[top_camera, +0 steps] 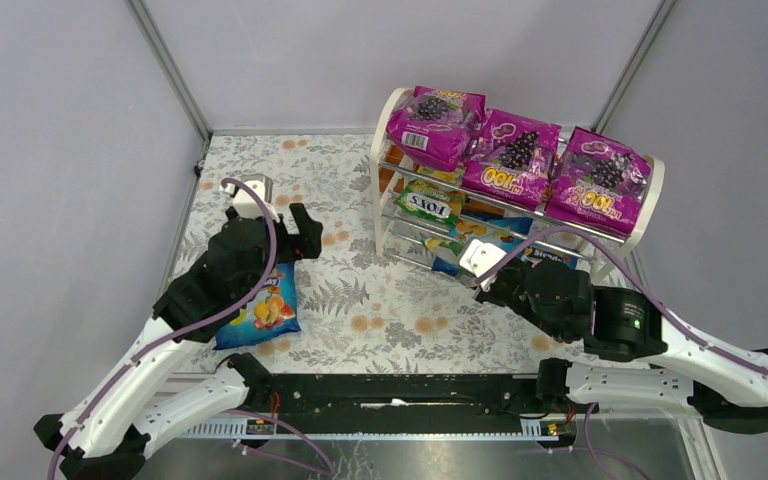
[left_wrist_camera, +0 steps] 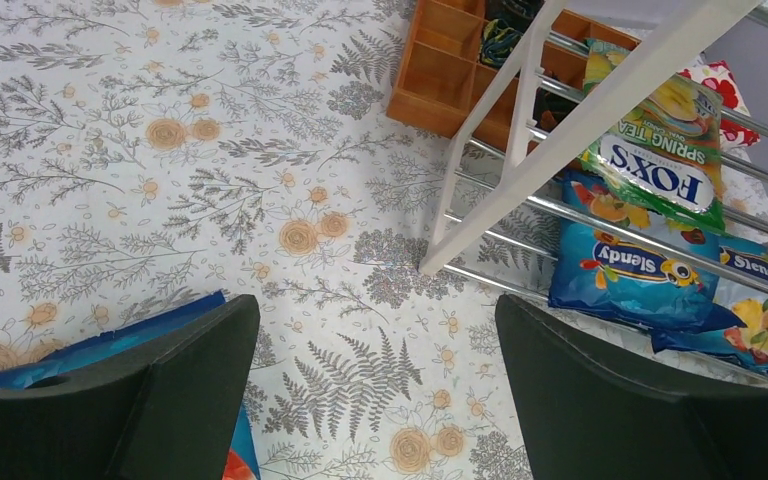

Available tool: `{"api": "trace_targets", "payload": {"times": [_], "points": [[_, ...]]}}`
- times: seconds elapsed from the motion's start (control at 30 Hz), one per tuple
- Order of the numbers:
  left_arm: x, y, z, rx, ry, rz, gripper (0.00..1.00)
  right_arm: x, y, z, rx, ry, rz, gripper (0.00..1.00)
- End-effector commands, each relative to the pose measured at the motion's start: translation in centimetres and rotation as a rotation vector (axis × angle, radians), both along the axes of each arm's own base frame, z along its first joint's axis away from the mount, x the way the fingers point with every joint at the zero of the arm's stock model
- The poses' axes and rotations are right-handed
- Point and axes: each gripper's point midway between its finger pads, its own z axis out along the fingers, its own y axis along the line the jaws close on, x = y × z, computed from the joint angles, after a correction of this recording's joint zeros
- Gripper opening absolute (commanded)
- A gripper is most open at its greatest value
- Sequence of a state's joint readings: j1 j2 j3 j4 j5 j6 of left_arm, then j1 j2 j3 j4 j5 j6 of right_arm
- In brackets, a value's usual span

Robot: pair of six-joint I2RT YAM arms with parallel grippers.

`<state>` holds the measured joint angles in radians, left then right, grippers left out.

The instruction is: Place and organize the candy bags onto the shelf

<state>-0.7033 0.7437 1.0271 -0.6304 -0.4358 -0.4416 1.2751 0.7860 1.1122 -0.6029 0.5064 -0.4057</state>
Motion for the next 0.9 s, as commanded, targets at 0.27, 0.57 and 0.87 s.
{"api": "trace_targets", "payload": {"times": [0.27,0.57,0.87], "points": [[1.5,0.8,2.8,0.003,-0.128,0.065,0.93,4.1,-6.7,2.2,-0.296,-0.307,-0.300,0.00],[2.1,1.0,2.1,0.030,-0.151,0.080,0.93,4.8,-6.7,-0.1,-0.430,-0.370,-0.313,0.00],[1.8,1.1,1.3,0.036,-0.161,0.064,0.93,8.6,-8.7,-2.3,-0.581,-0.309,-0.488,0.00]]}}
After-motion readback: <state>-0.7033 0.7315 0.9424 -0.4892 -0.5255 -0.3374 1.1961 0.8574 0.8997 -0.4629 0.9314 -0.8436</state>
